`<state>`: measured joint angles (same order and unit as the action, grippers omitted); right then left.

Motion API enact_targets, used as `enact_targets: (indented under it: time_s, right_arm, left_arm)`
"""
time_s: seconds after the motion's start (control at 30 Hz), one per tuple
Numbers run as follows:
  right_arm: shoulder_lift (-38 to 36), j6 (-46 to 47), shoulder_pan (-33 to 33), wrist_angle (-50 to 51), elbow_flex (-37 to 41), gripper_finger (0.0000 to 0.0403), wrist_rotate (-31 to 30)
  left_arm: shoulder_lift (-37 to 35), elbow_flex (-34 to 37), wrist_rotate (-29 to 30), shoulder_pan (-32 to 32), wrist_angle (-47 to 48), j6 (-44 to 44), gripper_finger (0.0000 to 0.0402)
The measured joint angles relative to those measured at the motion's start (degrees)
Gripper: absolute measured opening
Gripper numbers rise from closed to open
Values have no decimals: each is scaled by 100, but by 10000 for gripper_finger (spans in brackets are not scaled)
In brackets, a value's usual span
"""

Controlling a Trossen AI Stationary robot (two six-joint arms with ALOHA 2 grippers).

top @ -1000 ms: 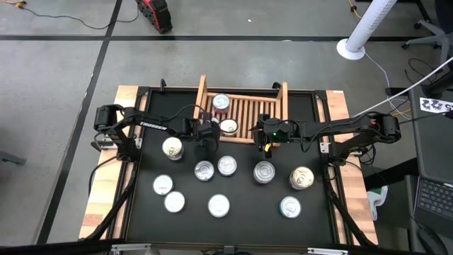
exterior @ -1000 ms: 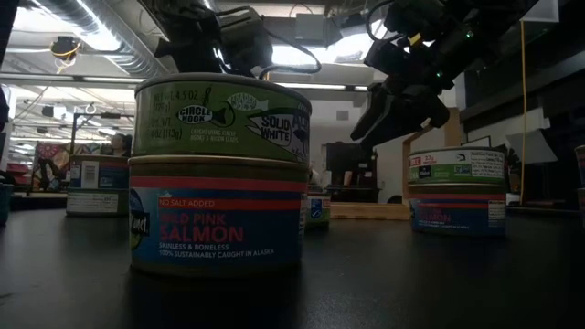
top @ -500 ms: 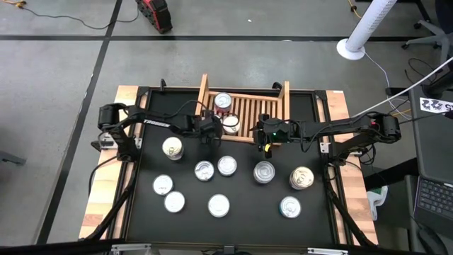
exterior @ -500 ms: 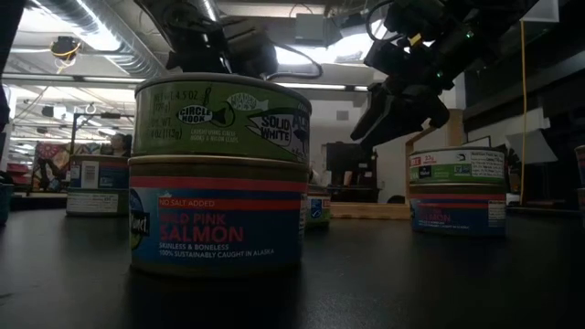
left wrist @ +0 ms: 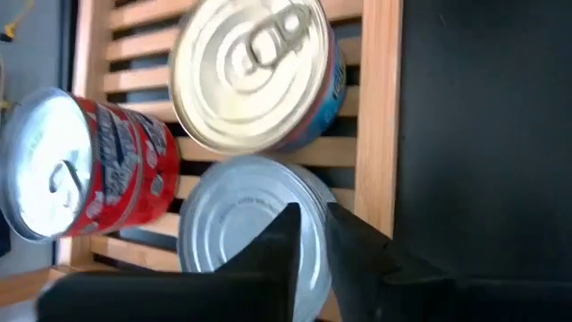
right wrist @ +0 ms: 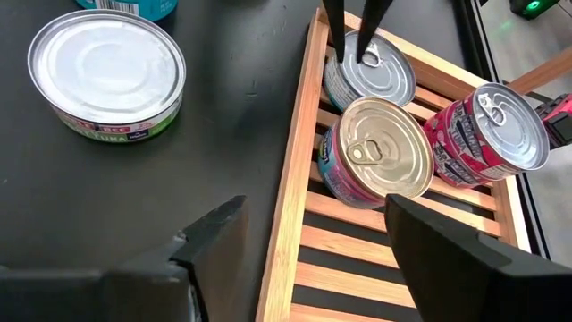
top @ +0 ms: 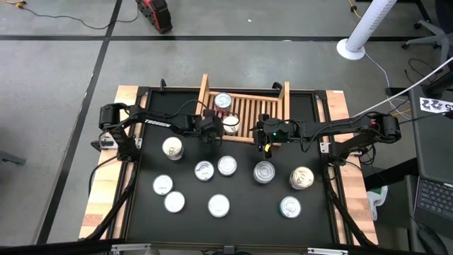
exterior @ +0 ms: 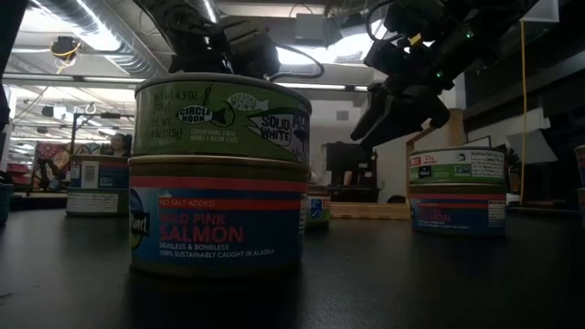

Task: Stack canned seafood by type on shelf
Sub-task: Put the light blue tuna can on the shelf, then stack the light blue tuna can on top of the other light blue tuna can on the shelf

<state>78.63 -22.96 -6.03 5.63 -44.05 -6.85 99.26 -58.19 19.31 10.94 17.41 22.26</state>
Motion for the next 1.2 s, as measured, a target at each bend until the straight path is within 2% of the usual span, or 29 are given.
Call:
enact_targets:
  time_s: [0.27,0.5,0.67,1.0,1.2]
  right_arm:
    - [0,0,-1,2,0,262,0]
    - [0,2,-1,44,0,262,0]
    - [0,4,0,47,0,262,1]
    - [0,9,1,46,0,262,2]
    - [0,9,0,46,0,262,2]
  left_arm:
    - [-5,0,15,-49,-308,-2,107]
    - [-232,-298,9,-501,38,-1147,111]
    - [-406,-571,8,-1038,528,-1924,111]
    - [-563,-682,-18,-2419,1504,-2688,111]
    - [-560,-680,-26,-3167,2033,-2842,111]
